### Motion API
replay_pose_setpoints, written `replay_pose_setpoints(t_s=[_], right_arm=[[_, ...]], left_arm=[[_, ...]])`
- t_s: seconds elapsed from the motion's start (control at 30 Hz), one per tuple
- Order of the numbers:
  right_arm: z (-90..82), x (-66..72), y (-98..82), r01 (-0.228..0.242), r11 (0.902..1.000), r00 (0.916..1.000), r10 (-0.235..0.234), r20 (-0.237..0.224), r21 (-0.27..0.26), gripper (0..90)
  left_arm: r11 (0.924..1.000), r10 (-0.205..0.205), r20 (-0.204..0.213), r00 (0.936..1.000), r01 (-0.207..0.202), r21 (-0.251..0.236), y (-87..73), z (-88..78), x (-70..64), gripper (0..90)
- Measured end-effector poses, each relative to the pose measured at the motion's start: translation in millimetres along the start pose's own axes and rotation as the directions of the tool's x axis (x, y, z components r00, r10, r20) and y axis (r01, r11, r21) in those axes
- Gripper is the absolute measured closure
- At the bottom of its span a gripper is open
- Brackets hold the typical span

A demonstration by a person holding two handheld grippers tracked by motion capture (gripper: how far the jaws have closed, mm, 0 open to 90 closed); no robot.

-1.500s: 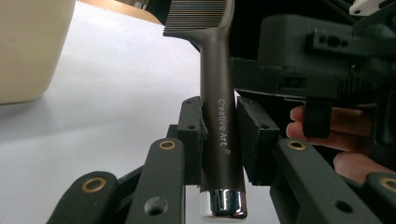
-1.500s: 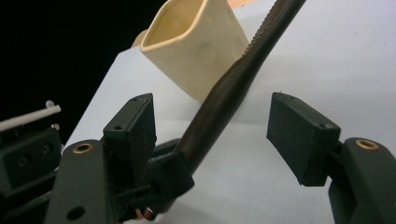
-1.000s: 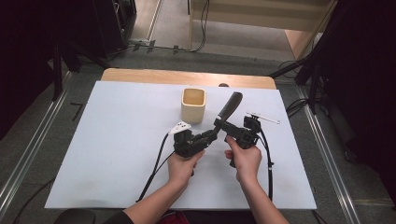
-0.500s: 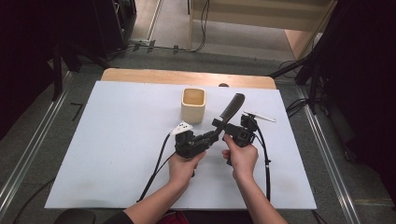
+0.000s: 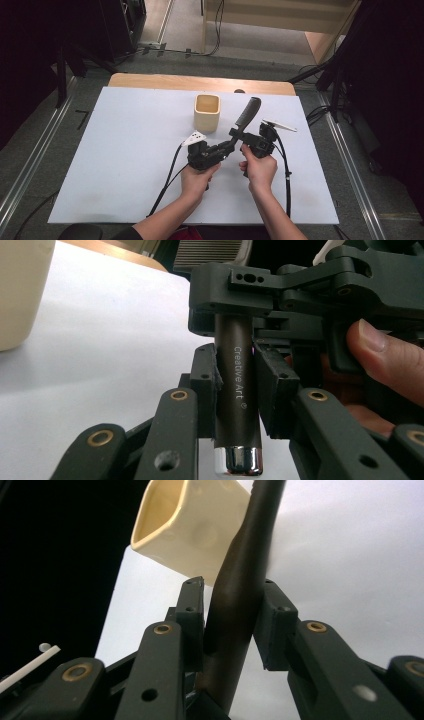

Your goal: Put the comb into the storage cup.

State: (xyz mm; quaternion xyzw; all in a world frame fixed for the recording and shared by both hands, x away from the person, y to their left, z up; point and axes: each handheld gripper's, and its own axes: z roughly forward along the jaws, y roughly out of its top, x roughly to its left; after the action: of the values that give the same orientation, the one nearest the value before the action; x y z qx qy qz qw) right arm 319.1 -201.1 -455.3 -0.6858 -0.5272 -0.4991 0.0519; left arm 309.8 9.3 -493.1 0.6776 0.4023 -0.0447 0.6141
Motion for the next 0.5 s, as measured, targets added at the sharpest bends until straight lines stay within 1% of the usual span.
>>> replay_pose_setpoints(t_s=[0.1,0.17,0.3,0.47,0.5], right_arm=[[-0.7,0.3,-0.2,0.009,0.9999,0.9999,-0.009,-0.011,-0.005,68.3],[-1.5,-0.2,-0.7,-0.003,1.0000,0.9997,0.003,-0.026,-0.009,69.0],[-3.0,1.6,-1.5,-0.002,0.9999,0.9992,0.001,-0.039,-0.013,69.7],[-4.4,2.7,-1.6,-0.002,0.9998,0.9984,0.001,-0.056,-0.018,70.0],[-4.5,3.1,-1.7,-0.002,0.9999,0.9978,0.000,-0.066,-0.016,70.1]], left_arm=[[1.0000,-0.005,0.011,0.9999,0.005,0.006,-0.1,-0.1,-0.1,73.3],[1.0000,0.000,0.011,0.9999,0.000,0.005,0.2,-0.4,-0.8,73.3],[0.9999,-0.009,0.021,0.9997,0.008,0.006,1.2,-1.3,-1.2,73.2],[0.9997,0.000,0.028,0.9996,0.000,0.023,5.0,-3.0,-1.9,72.7],[0.9995,-0.011,0.037,0.9992,0.010,0.031,5.8,-3.0,-1.6,72.1]])
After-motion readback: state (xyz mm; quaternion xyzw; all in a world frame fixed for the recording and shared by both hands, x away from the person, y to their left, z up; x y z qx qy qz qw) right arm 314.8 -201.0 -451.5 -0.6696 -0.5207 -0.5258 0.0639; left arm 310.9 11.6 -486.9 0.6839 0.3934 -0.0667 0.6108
